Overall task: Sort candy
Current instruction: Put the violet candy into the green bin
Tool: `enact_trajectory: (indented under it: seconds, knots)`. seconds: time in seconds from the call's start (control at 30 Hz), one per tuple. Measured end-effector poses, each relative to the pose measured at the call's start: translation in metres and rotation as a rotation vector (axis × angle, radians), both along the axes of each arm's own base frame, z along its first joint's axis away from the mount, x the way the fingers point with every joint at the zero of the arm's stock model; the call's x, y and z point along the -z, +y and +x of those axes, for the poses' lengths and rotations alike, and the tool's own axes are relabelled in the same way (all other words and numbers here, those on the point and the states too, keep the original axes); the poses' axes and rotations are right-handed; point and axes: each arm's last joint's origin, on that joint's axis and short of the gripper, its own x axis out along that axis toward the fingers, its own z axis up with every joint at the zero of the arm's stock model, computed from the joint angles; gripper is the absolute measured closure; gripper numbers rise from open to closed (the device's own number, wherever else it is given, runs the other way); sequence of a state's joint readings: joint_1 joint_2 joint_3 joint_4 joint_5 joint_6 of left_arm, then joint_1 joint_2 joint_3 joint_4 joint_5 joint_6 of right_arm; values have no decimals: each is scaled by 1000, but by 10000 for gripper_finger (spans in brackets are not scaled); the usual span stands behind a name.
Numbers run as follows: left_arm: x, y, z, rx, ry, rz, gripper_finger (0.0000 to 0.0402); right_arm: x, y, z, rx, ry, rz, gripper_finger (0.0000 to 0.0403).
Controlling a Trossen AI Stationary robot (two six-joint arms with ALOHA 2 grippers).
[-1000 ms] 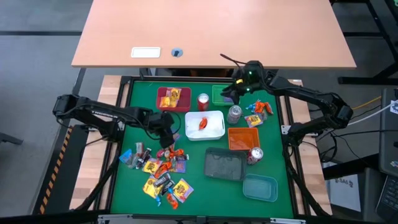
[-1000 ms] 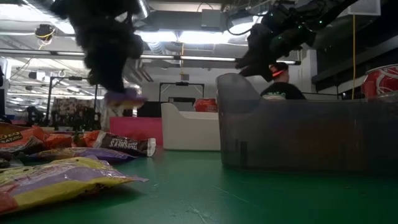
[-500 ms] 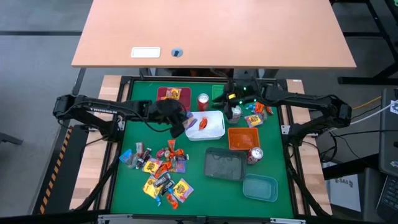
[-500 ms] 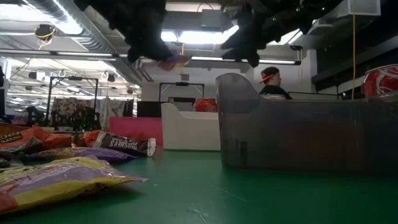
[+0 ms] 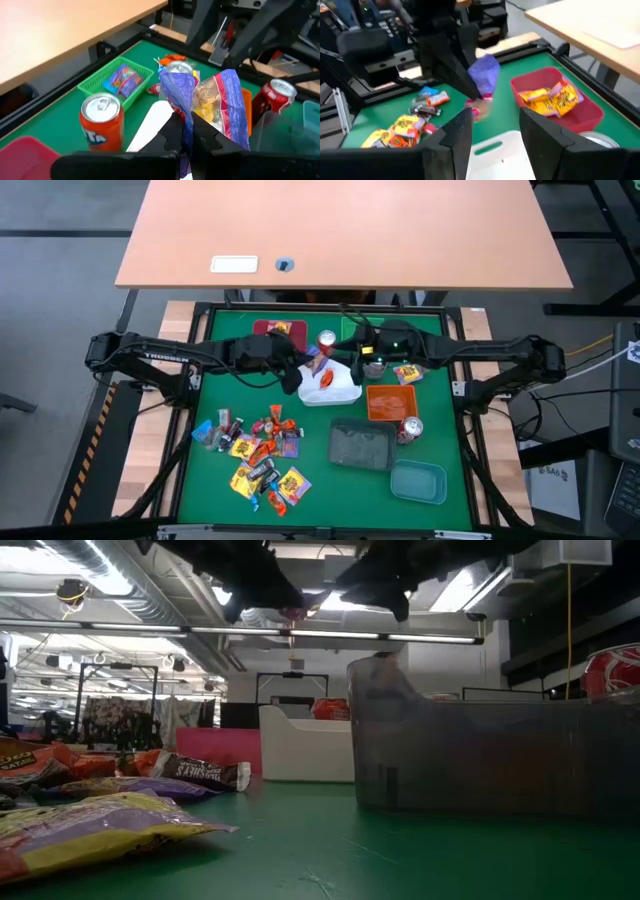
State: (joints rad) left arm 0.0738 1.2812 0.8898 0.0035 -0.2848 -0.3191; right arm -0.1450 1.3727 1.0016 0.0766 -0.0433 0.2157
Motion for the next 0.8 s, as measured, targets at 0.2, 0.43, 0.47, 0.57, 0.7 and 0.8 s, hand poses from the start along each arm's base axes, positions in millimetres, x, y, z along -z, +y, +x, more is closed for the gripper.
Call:
enact_trajectory:
  seconds: [0.2, 0.43, 0.47, 0.57, 0.7, 0.8]
  knots:
    - [-2, 1, 1, -19, -25, 9, 399, -6, 13, 3, -39, -64, -9, 242]
    - [-11, 0, 3, -8, -106, 43, 399, -6, 14, 3, 43, -67, -16, 242]
    - [-12, 0, 4, -5, -118, 52, 399, -6, 14, 3, 50, -68, -17, 242]
    - [-16, -1, 5, -4, -157, 57, 399, -8, 13, 4, 54, -85, -18, 242]
    - [-17, -1, 5, 0, -173, 57, 399, -9, 13, 4, 52, -97, -19, 242]
    - [-18, -2, 5, 5, -174, 57, 399, -9, 13, 4, 51, -97, -23, 243]
